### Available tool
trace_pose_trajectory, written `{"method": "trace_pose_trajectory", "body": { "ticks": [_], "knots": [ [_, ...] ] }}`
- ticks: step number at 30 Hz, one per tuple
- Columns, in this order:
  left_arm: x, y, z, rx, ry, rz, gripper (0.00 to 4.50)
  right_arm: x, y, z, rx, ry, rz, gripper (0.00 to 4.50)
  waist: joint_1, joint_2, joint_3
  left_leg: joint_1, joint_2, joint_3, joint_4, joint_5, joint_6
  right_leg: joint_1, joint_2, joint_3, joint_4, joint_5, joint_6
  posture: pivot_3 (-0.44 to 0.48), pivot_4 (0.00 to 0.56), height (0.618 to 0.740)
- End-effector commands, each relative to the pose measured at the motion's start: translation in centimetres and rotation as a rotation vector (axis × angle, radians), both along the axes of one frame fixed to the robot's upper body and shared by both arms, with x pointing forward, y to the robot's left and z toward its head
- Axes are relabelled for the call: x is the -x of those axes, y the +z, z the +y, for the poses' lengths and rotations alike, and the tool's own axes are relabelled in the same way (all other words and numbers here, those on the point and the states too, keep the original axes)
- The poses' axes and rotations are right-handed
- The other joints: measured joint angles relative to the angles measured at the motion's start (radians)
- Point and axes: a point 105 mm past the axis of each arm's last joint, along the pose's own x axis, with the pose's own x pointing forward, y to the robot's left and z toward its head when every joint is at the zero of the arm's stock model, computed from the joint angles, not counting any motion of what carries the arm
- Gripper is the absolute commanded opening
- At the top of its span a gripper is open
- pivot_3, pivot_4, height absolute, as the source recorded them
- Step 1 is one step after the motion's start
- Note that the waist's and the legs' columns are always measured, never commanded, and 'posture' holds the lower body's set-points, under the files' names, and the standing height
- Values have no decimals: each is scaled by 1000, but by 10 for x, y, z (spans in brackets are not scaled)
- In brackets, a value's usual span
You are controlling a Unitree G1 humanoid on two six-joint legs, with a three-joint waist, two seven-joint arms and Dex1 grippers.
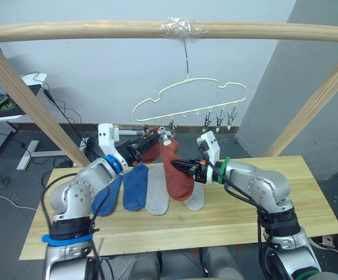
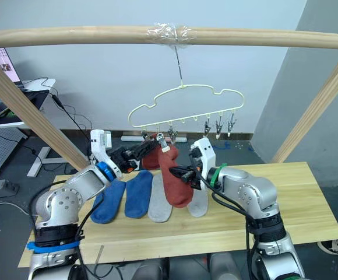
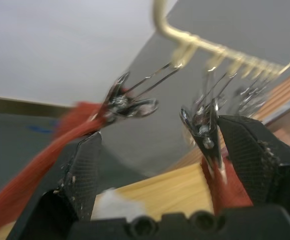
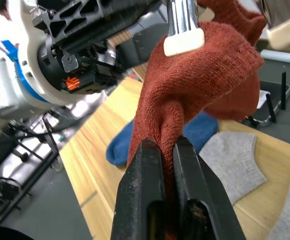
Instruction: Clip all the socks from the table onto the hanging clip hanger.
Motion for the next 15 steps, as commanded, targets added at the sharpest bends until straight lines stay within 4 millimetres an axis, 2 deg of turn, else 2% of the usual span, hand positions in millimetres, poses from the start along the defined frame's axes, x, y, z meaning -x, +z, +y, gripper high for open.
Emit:
{"method": "trace_pose_trajectory", "body": {
  "ticks": [1,4,6,10,15],
  "knots": [
    [2,21,15,-223,99,-180,3978,-4,0,9,28,23,-63,1192,1,0,0,0,0,0,0,0,0,0,0,0,0,0,0,-71,155,740],
    [18,14,9,-324,-36,-197,3978,-8,-8,7,63,14,-74,2222,4,0,0,0,0,0,0,0,0,0,0,0,-1,0,0,-62,154,740],
    [31,18,6,-260,-112,-216,3978,-8,-15,3,89,11,-79,2930,5,1,1,0,0,0,-1,0,0,0,0,0,-1,0,0,-51,152,740],
    [42,21,9,-196,-112,-228,3978,-8,-21,-9,114,-3,-88,4353,9,1,1,-1,0,-1,-1,0,0,0,-1,-1,-1,0,-1,-41,147,740],
    [56,6,-3,-262,-153,-227,3978,-13,-24,-33,174,-73,-143,4434,13,1,1,0,0,0,-1,0,0,0,-1,0,-1,-1,0,-40,142,740]
  ]
}}
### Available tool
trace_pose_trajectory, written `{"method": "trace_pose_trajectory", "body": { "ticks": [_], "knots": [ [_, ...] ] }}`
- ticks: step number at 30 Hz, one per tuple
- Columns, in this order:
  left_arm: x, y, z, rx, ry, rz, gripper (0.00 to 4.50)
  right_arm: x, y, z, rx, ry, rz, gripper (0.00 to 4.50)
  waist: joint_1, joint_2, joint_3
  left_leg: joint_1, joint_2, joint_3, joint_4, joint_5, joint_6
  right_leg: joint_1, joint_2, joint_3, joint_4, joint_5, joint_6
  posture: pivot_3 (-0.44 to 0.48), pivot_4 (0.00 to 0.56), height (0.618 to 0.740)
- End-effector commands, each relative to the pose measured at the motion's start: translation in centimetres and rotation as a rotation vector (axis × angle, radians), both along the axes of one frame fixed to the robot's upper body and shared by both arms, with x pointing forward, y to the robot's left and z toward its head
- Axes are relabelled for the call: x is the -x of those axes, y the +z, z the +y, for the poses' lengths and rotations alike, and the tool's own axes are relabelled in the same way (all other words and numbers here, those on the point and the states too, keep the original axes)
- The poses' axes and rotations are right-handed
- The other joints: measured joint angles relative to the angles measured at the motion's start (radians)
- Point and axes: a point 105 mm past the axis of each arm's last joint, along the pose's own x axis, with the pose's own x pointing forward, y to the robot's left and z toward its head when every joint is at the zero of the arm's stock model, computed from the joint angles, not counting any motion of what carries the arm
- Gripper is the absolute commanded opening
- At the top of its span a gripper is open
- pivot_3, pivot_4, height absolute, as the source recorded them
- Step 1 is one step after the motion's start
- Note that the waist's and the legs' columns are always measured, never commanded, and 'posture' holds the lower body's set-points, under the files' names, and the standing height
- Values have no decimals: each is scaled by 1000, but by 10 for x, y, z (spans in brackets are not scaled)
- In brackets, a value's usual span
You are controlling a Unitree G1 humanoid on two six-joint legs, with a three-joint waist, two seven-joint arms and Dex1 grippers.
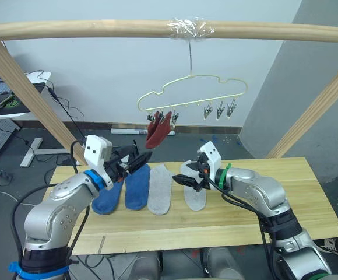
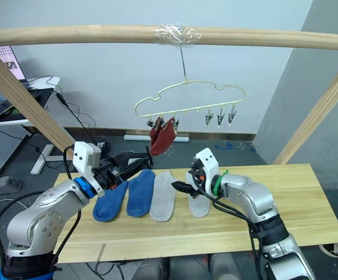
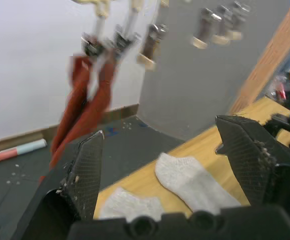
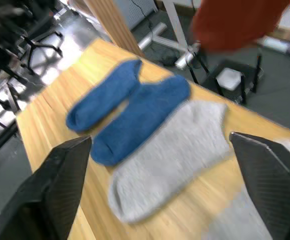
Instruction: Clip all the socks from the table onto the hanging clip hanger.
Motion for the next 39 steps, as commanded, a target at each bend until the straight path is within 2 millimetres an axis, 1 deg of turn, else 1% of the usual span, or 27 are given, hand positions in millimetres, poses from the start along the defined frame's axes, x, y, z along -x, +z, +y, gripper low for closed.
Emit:
{"method": "trace_pose_trajectory", "body": {
  "ticks": [1,2,4,7,8,9,12,15,16,20,24,29,39],
  "knots": [
    [6,8,-13,-20,-38,-76,3978,-7,18,-14,17,-37,-128,4434,3,0,0,0,0,0,0,0,0,0,0,0,0,0,1,-42,141,740],
    [4,9,-15,-14,-25,-93,3978,-9,21,-21,32,-55,-164,4434,6,0,0,0,0,0,0,0,0,0,0,0,0,-2,3,-50,141,740],
    [-1,11,-19,-24,-10,-131,3978,-11,29,-31,40,-81,-225,4434,14,0,0,0,0,0,1,0,0,0,0,0,0,-2,3,-58,140,740],
    [-9,14,-34,-36,-10,-199,3978,-12,50,-47,20,-144,-331,4434,22,0,0,0,0,0,1,0,0,0,0,0,0,-2,3,-68,137,740],
    [-11,15,-38,-45,-15,-224,3978,-10,55,-49,19,-149,-357,4434,23,0,0,0,0,0,1,0,0,0,0,0,0,-2,3,-76,135,740],
    [-14,16,-41,-63,-3,-258,3794,-8,59,-52,25,-151,-390,4476,24,0,0,0,0,0,1,0,0,0,0,0,0,-2,4,-78,135,740],
    [-22,20,-54,-44,11,-313,3111,0,69,-60,34,-152,-476,4500,25,0,0,0,-1,1,1,0,0,1,0,1,0,-1,3,-89,132,740],
    [-32,18,-62,-68,60,-353,2080,2,77,-65,9,-194,-517,4500,22,0,0,0,-1,1,1,0,0,1,0,1,0,-1,3,-101,134,740],
    [-36,16,-63,-73,87,-354,1805,2,80,-66,4,-201,-536,4500,21,0,0,0,0,1,2,0,0,1,0,1,0,-1,3,-106,134,740],
    [-49,12,-74,-52,137,-369,1805,6,97,-63,-62,-210,-593,4500,19,0,0,0,0,1,3,0,0,1,0,1,1,-1,4,-127,137,740],
    [-62,13,-79,-9,172,-366,1805,12,107,-58,-87,-180,-620,4500,19,0,0,0,-1,1,4,0,0,2,0,1,1,0,5,-145,138,740],
    [-75,10,-86,12,189,-358,1805,16,111,-54,-71,-148,-630,4500,17,0,0,0,-1,1,4,0,0,2,0,1,1,0,5,-156,139,740],
    [-90,13,-98,51,189,-362,1805,16,120,-54,-97,-169,-632,4500,2,0,0,0,-1,1,5,0,0,2,0,1,1,0,5,-185,141,740]
  ]
}}
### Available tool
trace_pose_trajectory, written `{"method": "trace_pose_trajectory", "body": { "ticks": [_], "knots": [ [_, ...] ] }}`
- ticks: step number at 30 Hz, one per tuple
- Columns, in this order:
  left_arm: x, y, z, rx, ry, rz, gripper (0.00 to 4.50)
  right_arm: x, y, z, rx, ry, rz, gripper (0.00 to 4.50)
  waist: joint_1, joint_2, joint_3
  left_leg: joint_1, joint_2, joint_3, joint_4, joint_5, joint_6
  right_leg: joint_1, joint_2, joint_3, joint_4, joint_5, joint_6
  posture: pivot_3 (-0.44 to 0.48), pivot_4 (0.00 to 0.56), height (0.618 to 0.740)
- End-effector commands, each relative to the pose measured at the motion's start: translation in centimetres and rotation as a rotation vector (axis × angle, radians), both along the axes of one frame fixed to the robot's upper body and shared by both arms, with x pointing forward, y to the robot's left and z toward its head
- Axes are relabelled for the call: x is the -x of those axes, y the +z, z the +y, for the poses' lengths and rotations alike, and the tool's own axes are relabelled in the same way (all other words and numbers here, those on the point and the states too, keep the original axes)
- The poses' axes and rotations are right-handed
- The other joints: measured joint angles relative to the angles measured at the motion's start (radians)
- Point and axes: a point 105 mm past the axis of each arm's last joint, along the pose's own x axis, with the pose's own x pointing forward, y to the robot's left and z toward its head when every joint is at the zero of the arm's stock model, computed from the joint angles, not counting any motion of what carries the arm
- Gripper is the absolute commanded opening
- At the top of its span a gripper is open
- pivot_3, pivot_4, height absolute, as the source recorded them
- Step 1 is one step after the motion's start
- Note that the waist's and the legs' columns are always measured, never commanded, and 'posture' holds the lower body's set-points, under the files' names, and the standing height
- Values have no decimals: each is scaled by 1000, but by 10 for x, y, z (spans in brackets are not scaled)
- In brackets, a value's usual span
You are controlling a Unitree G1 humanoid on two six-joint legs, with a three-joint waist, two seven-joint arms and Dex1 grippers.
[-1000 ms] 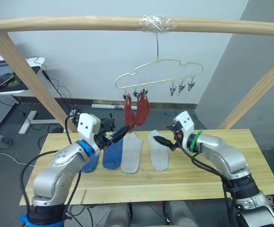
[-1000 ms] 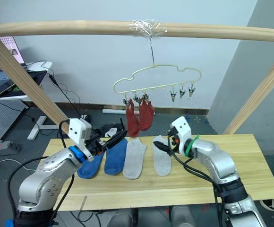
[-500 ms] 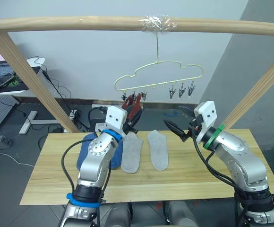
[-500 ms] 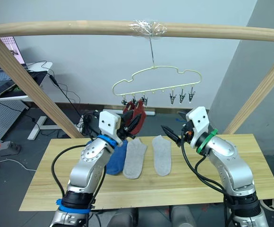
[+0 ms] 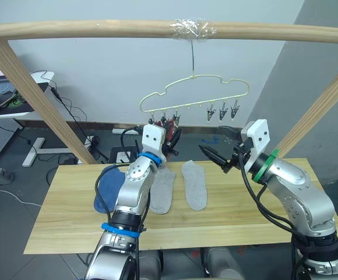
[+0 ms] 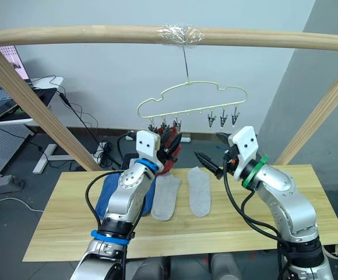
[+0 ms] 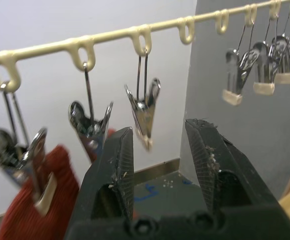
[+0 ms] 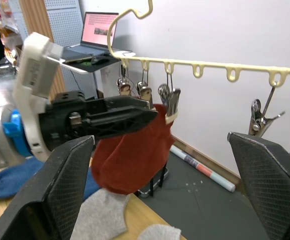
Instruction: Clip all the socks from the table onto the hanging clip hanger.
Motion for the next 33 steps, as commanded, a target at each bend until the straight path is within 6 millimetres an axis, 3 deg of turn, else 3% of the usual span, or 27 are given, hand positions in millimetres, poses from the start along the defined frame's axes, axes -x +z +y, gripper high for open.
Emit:
{"method": "trace_pose_trajectory", "body": {
  "ticks": [1,19,33],
  "knots": [
    [-8,17,-1,17,14,-60,1805,5,17,-1,-15,-2,-67,4500,-4,0,0,0,0,0,0,0,0,0,0,0,0,0,0,-188,142,740],
    [-25,30,-8,52,21,-80,1805,6,19,-1,-16,-15,-65,4500,-24,0,0,0,0,0,0,0,0,0,0,0,0,0,0,-208,157,740],
    [-27,33,-9,52,23,-97,1805,4,20,-2,-21,-21,-61,4500,-27,0,0,0,0,0,0,0,0,0,0,0,1,0,0,-210,162,740]
  ]
}}
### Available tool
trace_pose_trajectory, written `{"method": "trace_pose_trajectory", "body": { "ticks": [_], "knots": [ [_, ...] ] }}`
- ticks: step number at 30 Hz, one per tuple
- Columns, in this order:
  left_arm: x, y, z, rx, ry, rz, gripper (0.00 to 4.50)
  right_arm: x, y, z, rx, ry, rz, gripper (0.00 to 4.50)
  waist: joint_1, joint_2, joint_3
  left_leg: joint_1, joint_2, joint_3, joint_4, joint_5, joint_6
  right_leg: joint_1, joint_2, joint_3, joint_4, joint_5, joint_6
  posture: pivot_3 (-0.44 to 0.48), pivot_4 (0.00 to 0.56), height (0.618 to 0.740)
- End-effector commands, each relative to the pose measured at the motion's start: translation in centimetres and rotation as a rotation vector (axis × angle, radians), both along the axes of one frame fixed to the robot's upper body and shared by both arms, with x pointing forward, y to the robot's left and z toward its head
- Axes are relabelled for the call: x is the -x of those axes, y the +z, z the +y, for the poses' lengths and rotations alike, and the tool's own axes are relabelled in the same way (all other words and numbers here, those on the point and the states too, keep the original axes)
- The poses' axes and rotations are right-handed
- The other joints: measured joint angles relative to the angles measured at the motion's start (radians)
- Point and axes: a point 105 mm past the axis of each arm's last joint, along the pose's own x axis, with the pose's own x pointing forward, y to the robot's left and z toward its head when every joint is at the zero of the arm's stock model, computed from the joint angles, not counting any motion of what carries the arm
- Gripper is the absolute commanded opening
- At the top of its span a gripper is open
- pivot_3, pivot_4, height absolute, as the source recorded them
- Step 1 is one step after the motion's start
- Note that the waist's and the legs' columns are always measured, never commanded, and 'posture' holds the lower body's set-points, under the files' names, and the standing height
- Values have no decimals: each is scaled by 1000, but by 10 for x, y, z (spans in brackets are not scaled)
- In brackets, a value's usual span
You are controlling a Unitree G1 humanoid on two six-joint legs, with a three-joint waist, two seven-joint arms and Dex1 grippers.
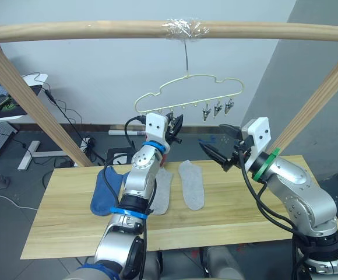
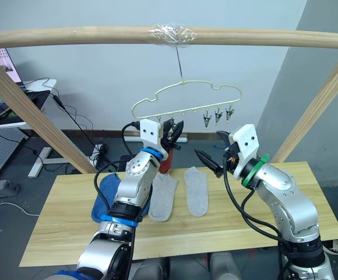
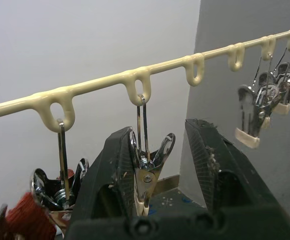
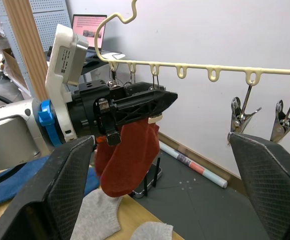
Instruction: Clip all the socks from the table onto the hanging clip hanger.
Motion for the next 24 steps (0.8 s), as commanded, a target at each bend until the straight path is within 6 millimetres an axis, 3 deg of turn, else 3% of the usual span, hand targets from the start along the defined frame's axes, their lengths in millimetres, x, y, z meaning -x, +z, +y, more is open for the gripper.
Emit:
{"method": "trace_pose_trajectory", "body": {
  "ticks": [1,8,13,17,24],
  "knots": [
    [-1,19,-2,8,-4,-69,1805,4,19,0,-11,1,-76,4500,0,0,0,0,0,0,0,0,0,0,0,0,0,0,0,-210,162,740],
    [0,19,-4,18,-11,-67,1805,4,18,-3,-9,-9,-73,4500,-1,0,0,0,0,0,0,0,0,0,0,0,0,0,0,-215,167,740],
    [1,23,-5,56,-29,-67,679,3,17,-5,-20,-15,-62,4500,-2,0,0,0,0,0,0,0,0,0,0,0,0,0,0,-214,168,740],
    [2,23,-6,49,-41,-72,119,3,17,-5,-22,-17,-57,4500,-4,0,0,0,0,0,0,0,0,0,0,0,0,0,0,-214,168,740],
    [3,20,-3,51,-50,-50,66,2,7,-2,-2,-13,-24,4500,-6,0,0,0,0,0,0,0,0,0,0,0,0,0,0,-202,168,740]
  ]
}}
